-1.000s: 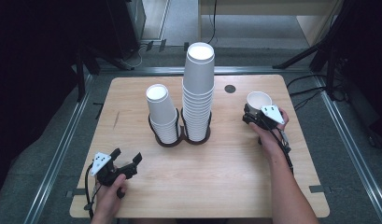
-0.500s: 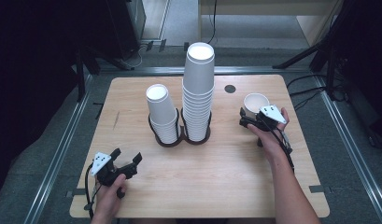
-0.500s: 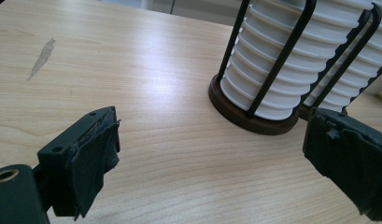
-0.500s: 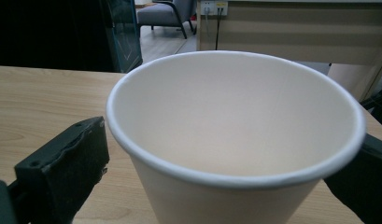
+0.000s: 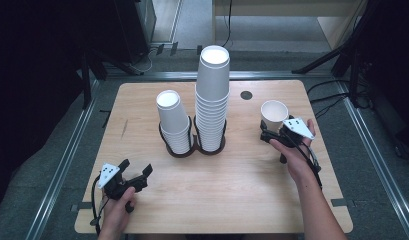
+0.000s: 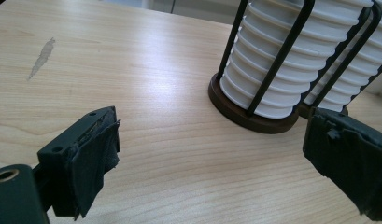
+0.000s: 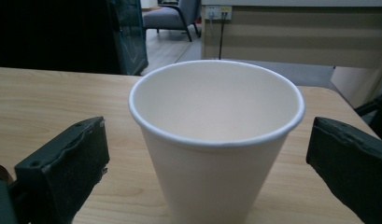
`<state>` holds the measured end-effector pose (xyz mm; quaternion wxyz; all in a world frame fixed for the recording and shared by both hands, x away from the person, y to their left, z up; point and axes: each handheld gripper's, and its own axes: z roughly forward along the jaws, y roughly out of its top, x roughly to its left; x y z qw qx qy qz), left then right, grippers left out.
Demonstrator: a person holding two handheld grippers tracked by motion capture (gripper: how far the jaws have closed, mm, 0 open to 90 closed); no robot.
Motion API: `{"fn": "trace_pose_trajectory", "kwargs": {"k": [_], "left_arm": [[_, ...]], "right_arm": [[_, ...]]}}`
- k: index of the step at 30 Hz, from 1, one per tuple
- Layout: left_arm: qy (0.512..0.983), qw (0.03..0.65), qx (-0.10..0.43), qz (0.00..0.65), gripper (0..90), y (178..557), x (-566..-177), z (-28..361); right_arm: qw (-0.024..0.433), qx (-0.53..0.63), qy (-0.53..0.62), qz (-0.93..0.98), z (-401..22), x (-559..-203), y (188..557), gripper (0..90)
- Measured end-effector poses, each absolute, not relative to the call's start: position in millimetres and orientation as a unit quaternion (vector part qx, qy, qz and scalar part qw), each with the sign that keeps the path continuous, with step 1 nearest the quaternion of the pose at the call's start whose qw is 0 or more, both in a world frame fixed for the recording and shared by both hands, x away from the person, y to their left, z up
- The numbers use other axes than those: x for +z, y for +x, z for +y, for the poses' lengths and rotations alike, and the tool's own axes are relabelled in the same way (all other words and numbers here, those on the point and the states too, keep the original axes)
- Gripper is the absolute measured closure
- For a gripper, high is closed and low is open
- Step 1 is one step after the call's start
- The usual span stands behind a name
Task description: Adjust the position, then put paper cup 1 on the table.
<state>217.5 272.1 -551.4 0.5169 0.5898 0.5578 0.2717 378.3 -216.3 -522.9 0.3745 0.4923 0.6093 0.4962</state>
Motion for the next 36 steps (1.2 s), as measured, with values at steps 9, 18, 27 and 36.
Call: {"fn": "trace_pose_trajectory", "kwargs": {"k": [9,18,27,36], "left_arm": [[0.591,0.514,0.275,0.558,4.0,217.7,-551.5,271.4],[0.597,0.500,0.297,0.553,4.9,216.3,-550.4,267.2],[0.603,0.497,0.303,0.545,4.8,218.7,-544.7,258.4],[0.620,0.520,0.289,0.511,4.7,223.3,-522.6,221.5]], "right_arm": [[0.383,0.512,0.472,0.607,-218.7,-510.9,356.1,0.0],[0.386,0.536,0.448,0.602,-211.5,-485.3,340.4,0.0],[0.379,0.556,0.421,0.608,-202.5,-459.5,326.2,0.0],[0.369,0.570,0.411,0.608,-199.0,-428.2,316.8,0.0]]}}
